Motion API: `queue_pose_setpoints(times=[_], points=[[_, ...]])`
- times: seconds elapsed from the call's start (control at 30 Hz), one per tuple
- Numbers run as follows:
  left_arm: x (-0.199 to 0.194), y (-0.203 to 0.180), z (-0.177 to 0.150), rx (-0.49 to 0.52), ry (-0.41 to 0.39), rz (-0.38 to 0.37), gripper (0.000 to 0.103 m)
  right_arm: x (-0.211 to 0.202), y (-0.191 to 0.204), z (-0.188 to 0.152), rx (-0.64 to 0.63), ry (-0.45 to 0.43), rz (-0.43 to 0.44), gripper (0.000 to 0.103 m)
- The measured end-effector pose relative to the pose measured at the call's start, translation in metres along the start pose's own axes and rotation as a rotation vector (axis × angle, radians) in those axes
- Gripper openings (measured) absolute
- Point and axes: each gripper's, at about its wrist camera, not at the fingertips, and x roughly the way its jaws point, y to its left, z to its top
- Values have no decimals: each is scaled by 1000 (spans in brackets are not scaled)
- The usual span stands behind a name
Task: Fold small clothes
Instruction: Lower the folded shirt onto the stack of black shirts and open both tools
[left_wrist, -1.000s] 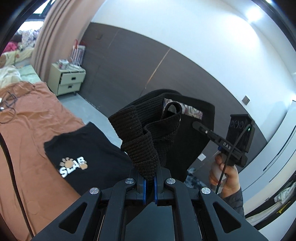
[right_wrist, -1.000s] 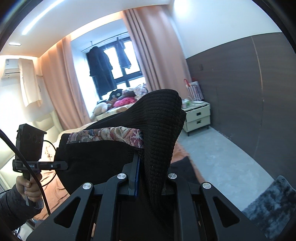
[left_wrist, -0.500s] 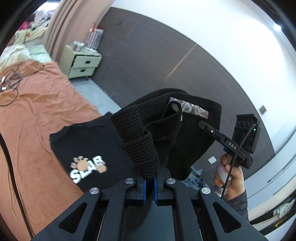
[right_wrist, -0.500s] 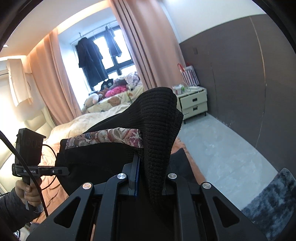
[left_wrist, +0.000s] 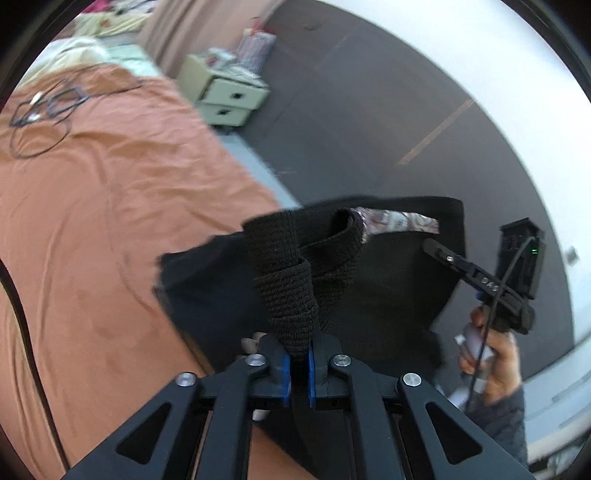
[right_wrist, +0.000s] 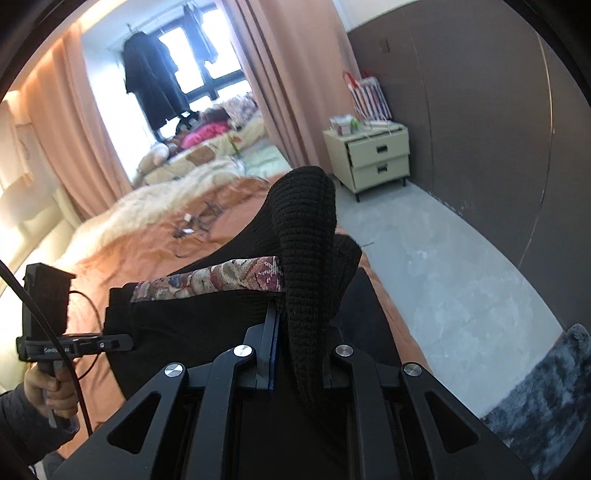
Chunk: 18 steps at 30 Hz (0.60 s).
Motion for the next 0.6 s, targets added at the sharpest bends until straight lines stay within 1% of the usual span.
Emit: queue_pose_setpoints(times=[0.03, 0.07, 0.1, 0.13, 0.17, 0.2, 0.23, 0.3, 0.4, 0.5, 0.53, 0.57, 0.6], points=[[8, 10, 0, -13, 6, 27, 11, 9, -7, 5, 19, 27, -37, 14], [15, 18, 0, -23, 19, 46, 17, 21, -9, 9, 32, 65, -81, 17], [21, 26, -2, -27, 36, 74, 22, 31, -8, 13, 28, 97, -137, 24], [23, 30, -2, -21, 43, 102, 23, 33, -7, 20, 18, 100, -188, 27], [23, 34, -3, -8, 40, 129, 23, 31, -1, 26, 3, 86, -233, 27], [20, 36, -3, 6, 32, 142, 23, 26, 4, 28, 1, 71, -242, 27], [15, 37, -2, 21, 16, 154, 25, 21, 7, 32, 9, 65, -228, 27], [8, 38, 0, 33, -10, 164, 31, 6, 12, 31, 29, 56, -215, 27], [4, 33, 6, 60, -30, 151, 32, -20, 11, 22, 59, 77, -216, 27], [9, 19, 9, 115, -21, 114, 32, -48, 11, 4, 74, 83, -191, 27], [14, 14, 10, 136, -14, 105, 32, -61, -2, -10, 78, 84, -187, 27], [21, 10, 11, 153, -6, 100, 32, -70, -2, -17, 80, 90, -185, 27], [28, 5, 12, 169, 7, 92, 32, -78, -14, -26, 86, 95, -187, 27]])
